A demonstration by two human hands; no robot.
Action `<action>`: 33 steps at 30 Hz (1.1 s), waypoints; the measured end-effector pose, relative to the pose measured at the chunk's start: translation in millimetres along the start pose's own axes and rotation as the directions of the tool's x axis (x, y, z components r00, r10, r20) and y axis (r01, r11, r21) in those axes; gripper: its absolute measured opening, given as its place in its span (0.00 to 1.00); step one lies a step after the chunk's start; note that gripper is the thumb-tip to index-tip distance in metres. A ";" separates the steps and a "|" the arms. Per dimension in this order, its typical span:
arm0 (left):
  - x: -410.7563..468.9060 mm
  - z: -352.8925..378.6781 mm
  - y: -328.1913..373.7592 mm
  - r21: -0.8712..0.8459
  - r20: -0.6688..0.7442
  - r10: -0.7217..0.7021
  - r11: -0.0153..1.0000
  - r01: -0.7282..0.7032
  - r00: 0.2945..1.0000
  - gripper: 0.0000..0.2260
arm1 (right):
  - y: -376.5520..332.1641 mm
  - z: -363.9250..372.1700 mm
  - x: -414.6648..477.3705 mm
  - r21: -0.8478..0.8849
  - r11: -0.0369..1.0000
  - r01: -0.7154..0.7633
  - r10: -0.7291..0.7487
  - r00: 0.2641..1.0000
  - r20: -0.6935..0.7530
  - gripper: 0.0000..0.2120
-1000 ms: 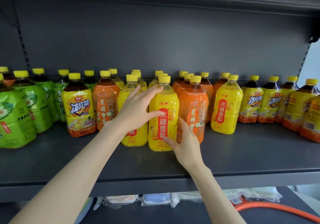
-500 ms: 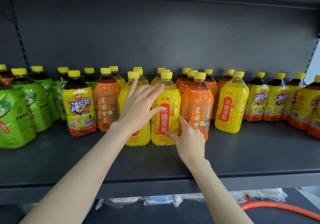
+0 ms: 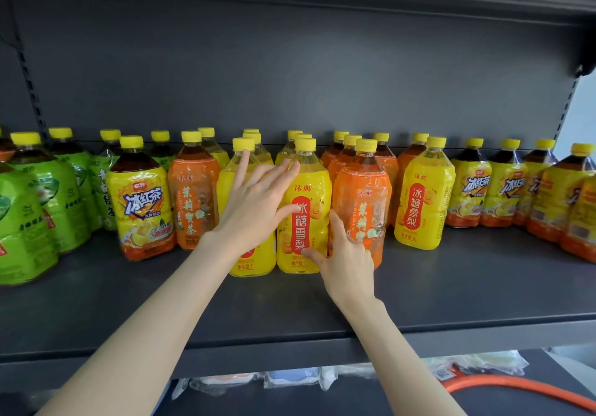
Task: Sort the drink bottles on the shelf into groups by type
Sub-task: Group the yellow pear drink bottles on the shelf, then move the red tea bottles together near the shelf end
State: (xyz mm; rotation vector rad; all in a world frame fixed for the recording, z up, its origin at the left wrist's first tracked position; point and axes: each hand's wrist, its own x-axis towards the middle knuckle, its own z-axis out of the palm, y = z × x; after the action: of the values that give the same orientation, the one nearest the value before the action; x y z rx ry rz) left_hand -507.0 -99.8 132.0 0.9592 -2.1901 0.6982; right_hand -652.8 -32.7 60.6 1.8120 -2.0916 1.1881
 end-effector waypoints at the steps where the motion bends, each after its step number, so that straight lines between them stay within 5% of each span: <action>1: -0.2 -0.4 0.6 0.010 0.002 -0.002 1.000 0.002 1.000 0.31 | 0.2 0.0 0.0 -0.006 1.000 0.001 -0.001 1.000 0.000 0.38; 21: -9.0 -16.1 23.3 -0.080 0.013 -0.091 0.993 0.092 0.996 0.27 | -7.0 -20.4 -1.1 -0.096 0.995 0.012 -0.003 0.996 0.094 0.28; 33: -69.1 -57.8 -25.6 -0.379 -0.049 -0.291 0.890 0.251 0.956 0.10 | -48.8 -31.9 -0.5 0.211 0.960 0.183 -0.169 0.982 -0.083 0.10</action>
State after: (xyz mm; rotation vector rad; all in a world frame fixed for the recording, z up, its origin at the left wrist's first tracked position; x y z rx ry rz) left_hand -430.9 -45.6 125.0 0.9760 -1.9475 0.1868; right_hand -621.8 -10.9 104.9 1.9733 -1.7821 1.4540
